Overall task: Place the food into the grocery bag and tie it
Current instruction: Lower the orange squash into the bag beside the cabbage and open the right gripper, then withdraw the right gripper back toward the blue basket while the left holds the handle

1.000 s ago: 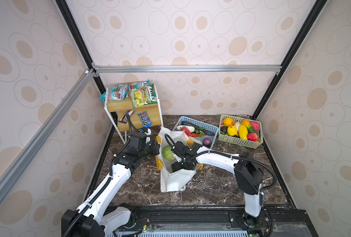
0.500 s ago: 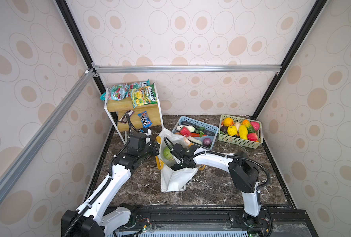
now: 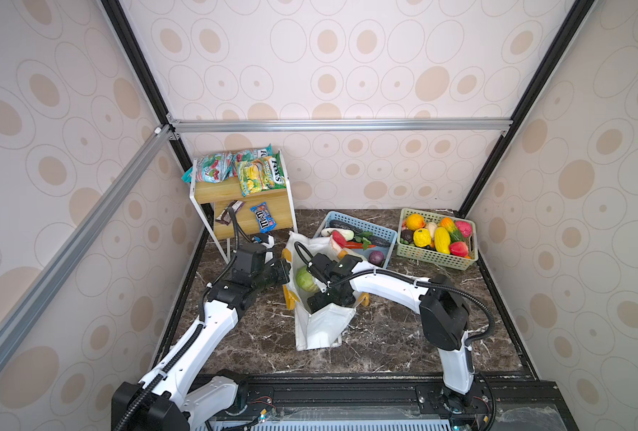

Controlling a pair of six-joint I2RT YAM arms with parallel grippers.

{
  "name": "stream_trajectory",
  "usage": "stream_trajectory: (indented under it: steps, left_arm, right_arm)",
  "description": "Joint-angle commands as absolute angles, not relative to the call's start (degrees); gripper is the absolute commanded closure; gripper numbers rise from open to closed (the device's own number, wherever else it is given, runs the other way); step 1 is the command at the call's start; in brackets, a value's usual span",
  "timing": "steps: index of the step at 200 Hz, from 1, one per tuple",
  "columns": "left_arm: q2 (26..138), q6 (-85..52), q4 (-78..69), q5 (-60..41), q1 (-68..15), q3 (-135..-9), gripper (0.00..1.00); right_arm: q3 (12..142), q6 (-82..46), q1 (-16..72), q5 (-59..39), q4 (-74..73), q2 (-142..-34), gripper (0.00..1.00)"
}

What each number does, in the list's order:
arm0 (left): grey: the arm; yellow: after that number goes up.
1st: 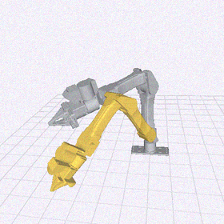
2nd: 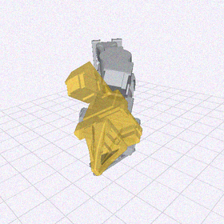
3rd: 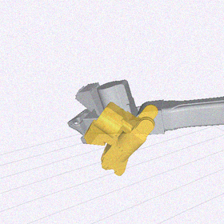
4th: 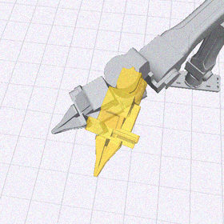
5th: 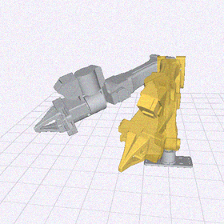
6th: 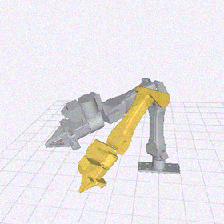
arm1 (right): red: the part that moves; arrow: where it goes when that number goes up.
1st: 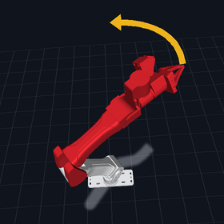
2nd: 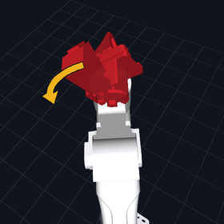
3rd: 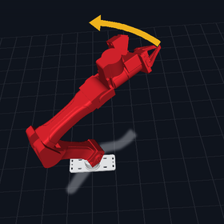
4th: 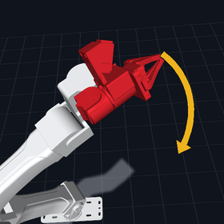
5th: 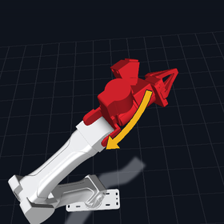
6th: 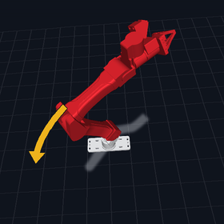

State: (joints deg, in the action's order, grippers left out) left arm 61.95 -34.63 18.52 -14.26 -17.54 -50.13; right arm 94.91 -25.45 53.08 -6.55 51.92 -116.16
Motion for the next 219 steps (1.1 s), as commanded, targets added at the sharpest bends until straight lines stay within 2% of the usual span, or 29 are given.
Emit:
stream_trajectory:
  steps: [1, 219]
  left_arm:
    - [61.17, -33.71, 17.35, -13.80, -17.58, -50.64, 1.00]
    - [62.31, -35.09, 16.75, -13.97, -17.58, -52.18, 1.00]
  right_arm:
    - [97.45, -25.14, 53.34, -7.01, 56.79, -115.63, 0.00]
    - [118.37, -23.18, 48.92, -5.72, 63.04, -108.83, 0.00]
